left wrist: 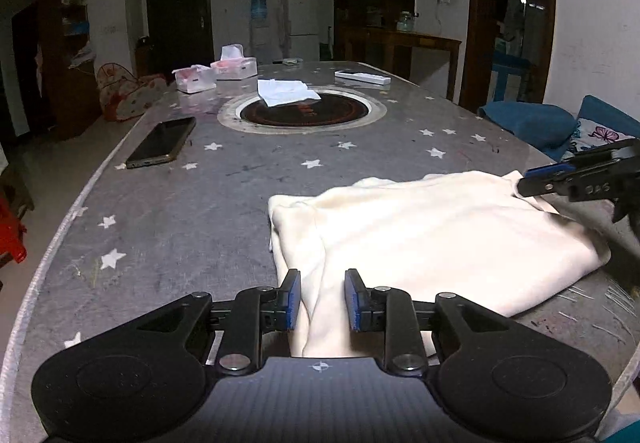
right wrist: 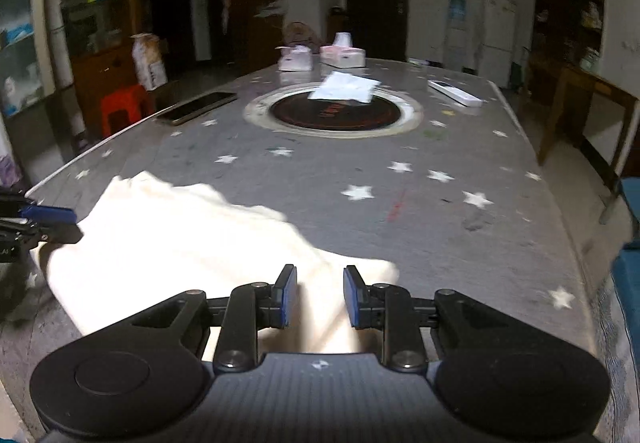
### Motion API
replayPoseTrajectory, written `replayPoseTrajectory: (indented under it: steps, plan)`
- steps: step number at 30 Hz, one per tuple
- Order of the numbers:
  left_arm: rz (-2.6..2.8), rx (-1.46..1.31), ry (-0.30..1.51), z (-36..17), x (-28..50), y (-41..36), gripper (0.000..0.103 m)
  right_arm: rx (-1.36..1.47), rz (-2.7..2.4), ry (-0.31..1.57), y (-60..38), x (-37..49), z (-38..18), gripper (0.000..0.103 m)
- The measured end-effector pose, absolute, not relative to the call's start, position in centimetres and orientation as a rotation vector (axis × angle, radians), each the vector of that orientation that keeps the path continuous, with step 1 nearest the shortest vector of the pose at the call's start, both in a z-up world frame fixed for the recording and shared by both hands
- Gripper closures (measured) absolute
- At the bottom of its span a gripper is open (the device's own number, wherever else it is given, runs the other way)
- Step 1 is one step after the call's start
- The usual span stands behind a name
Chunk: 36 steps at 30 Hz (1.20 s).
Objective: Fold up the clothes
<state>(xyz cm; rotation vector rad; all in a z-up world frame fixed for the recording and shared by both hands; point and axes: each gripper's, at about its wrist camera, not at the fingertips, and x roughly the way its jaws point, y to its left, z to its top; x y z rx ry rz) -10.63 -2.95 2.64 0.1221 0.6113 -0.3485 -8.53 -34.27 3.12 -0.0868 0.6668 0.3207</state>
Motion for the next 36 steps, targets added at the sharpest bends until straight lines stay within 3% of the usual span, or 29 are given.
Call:
replayPoseTrajectory:
  steps: [12,17,22,25,29,36]
  plan:
    - [-0.711,0.169,0.559,3.7,-12.2,-12.1,0.077,0.042,0.355,0.727,-37.9,-8.2,3.4,0.085]
    - [-0.832,0.227,0.561,2.9,-12.8,-15.5,0.071,0.044,0.404,0.761,-37.1,-6.7,2.3,0.085]
    - [-0.954,0.286,0.562,2.1,-13.5,-18.9,0.071,0.057,0.415,0.759,-37.1,-6.1,1.8,0.084]
    - [-0.984,0.299,0.572,1.7,-13.9,-19.7,0.072,0.066,0.424,0.756,-37.1,-6.1,1.6,0.085]
    - [-0.999,0.308,0.569,1.5,-14.2,-19.7,0.071,0.072,0.422,0.741,-37.0,-6.0,1.8,0.095]
    - [-1.003,0.282,0.597,1.2,-14.1,-19.1,0.07,0.037,0.406,0.626,-36.9,-7.1,4.1,0.097]
